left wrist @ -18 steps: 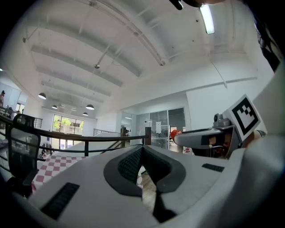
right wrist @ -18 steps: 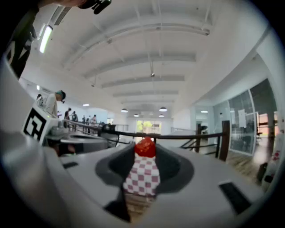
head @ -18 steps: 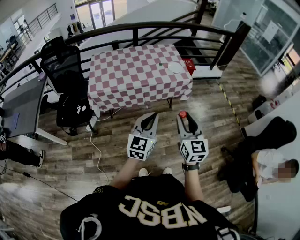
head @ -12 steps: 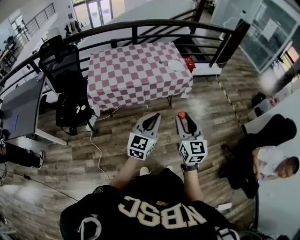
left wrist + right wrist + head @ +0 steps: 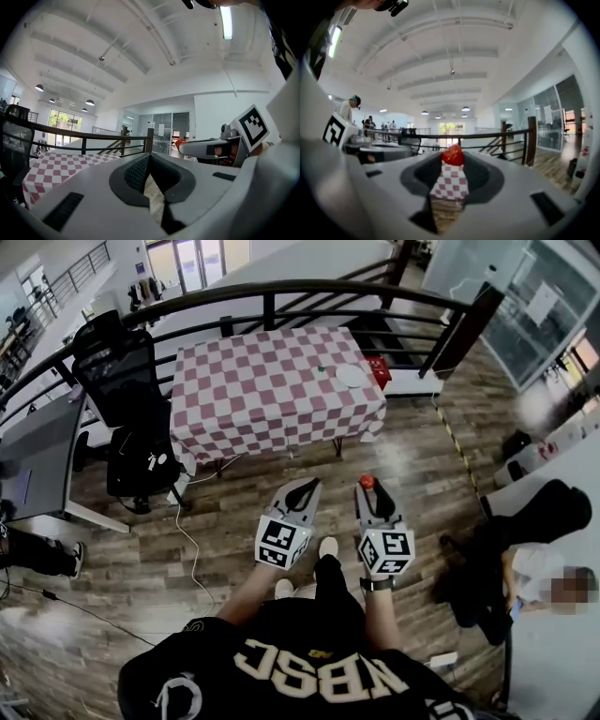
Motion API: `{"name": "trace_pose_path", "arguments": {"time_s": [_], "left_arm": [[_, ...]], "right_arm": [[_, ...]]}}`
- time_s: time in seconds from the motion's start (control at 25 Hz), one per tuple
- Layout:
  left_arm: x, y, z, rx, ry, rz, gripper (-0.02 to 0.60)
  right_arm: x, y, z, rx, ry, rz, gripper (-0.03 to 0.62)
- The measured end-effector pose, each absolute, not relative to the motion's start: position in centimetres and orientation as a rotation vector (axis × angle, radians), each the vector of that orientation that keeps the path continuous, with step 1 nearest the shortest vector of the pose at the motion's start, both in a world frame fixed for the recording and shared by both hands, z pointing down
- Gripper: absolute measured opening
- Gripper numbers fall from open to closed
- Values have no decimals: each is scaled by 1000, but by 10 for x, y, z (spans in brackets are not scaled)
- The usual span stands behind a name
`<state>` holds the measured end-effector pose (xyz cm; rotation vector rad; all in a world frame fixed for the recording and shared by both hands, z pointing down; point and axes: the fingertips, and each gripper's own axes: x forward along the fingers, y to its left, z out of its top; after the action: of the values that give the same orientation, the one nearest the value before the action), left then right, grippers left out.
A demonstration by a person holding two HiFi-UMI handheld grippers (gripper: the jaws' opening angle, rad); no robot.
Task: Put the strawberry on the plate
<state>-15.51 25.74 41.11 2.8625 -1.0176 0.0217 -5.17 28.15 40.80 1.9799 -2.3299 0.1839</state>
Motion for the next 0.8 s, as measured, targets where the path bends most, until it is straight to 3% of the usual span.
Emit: {"name": "trace_pose_path", "arguments": {"time_s": [0.28, 0.8], "left_arm": [[-129, 213, 420, 2835, -1053, 87, 15], [-14, 95, 401, 2858, -1114, 90, 15]], "right_arm": [[-16, 218, 414, 2035, -2381, 246, 149], [81, 92, 394, 2038, -2483, 216, 149]]}}
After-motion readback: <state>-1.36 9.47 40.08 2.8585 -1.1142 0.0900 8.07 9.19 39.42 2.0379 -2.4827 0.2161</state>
